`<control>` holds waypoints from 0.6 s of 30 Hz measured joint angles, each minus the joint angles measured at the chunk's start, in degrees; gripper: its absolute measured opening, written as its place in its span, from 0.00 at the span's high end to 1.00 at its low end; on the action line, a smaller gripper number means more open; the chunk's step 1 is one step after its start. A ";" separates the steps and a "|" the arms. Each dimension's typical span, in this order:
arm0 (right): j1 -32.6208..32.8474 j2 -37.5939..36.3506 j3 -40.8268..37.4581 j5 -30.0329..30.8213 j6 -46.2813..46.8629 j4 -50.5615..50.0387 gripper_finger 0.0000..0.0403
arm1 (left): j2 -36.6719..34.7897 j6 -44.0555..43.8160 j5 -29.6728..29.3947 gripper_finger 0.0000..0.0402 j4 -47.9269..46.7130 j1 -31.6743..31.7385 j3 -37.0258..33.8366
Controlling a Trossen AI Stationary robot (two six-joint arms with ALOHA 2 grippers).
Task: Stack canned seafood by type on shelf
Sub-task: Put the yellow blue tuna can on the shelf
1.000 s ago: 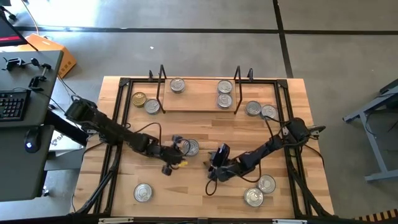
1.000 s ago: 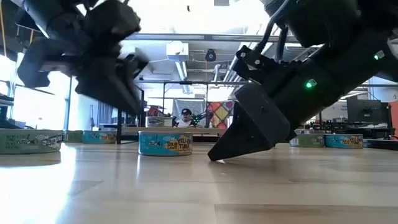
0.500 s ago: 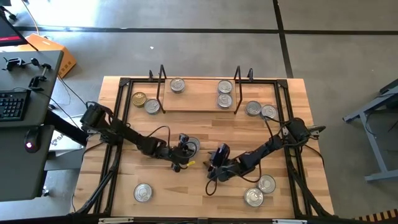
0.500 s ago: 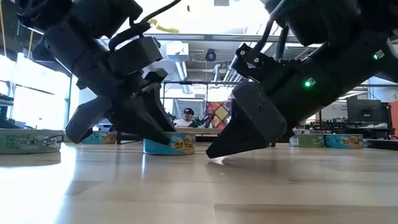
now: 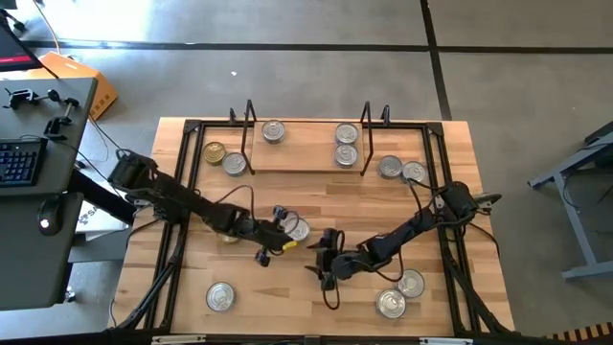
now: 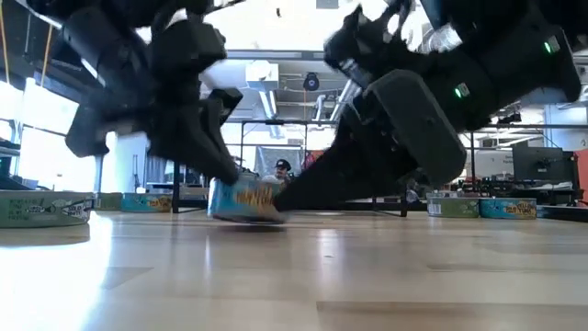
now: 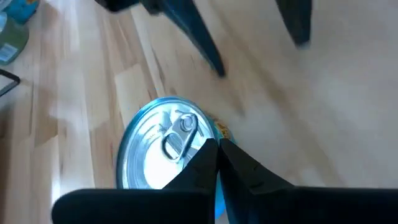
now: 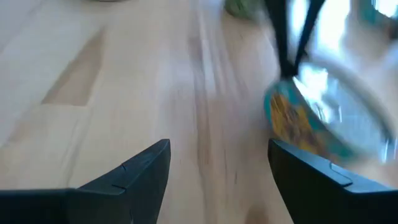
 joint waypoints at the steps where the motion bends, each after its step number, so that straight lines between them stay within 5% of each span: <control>1: 0.12 0.00 0.77 0.14 -4.67 0.08 0.35 | -0.82 -0.89 1.31 1.00 -0.11 0.52 0.00; 8: 0.36 -0.02 5.77 6.53 -29.55 -2.31 0.35 | -3.09 -4.91 8.66 1.00 2.17 5.02 -2.73; 12: -0.37 -0.07 7.42 12.91 -32.63 -7.30 0.35 | -3.10 -6.69 11.95 1.00 7.47 6.70 -5.62; 18: -3.59 1.56 7.45 13.56 -32.62 -12.91 0.35 | -3.14 -7.68 14.70 1.00 11.92 7.49 -7.41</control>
